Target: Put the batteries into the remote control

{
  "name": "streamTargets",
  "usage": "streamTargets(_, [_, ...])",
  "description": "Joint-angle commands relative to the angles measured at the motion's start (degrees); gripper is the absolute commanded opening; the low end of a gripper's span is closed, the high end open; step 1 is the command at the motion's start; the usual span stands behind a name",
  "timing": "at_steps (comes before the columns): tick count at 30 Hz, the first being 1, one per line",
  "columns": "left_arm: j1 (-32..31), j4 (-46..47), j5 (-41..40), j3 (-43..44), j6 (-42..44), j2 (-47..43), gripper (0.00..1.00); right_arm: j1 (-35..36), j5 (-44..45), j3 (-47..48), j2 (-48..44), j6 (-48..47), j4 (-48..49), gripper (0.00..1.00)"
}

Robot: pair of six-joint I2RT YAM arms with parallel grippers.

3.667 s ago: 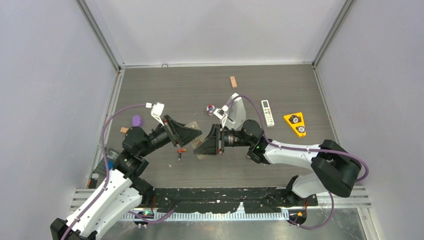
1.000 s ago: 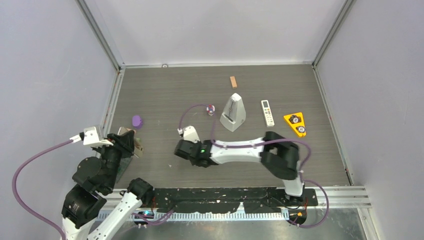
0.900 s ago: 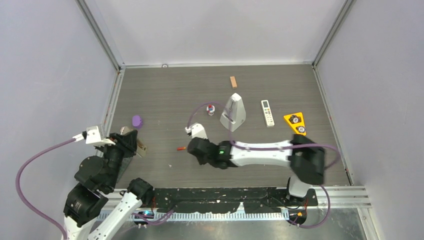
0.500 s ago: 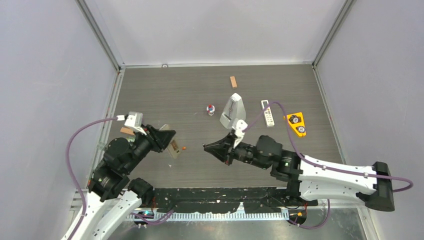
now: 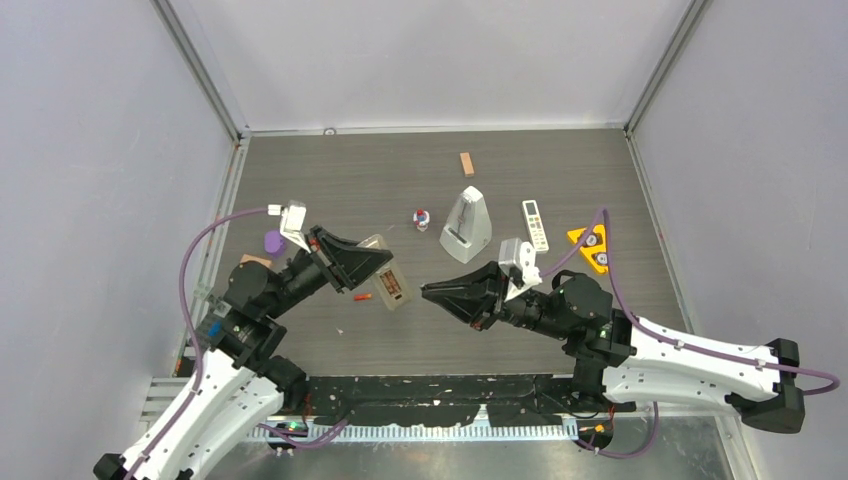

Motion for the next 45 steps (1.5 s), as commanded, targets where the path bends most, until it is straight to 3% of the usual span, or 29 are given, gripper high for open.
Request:
streamTargets(1, [0.19, 13.51, 2.96, -1.51, -5.71, 1.23, 0.0, 0.02, 3.32, 3.2, 0.72, 4.13, 0.4, 0.05])
streamTargets(4, [0.16, 16.17, 3.28, -2.33, -5.87, 2.28, 0.0, -0.07, 10.89, 9.55, 4.52, 8.3, -10.29, 0.05])
streamTargets(14, [0.1, 19.47, 2.79, -3.47, -6.7, 5.24, 0.0, 0.02, 10.89, 25.9, 14.51, 18.22, -41.24, 0.05])
streamTargets(26, [0.07, 20.86, 0.71, -7.83, -14.62, 5.07, 0.0, 0.01, 11.03, 36.86, 24.58, 23.54, -54.12, 0.05])
streamTargets(36, [0.16, 34.26, -2.45, -17.24, -25.6, 4.46, 0.0, -0.15, 11.52, 46.2, 34.06, 27.64, -63.31, 0.05])
streamTargets(45, [0.12, 36.03, -5.92, -20.24, -26.71, 2.69, 0.0, -0.17, 12.44, 51.09, 38.53, 28.9, -70.43, 0.06])
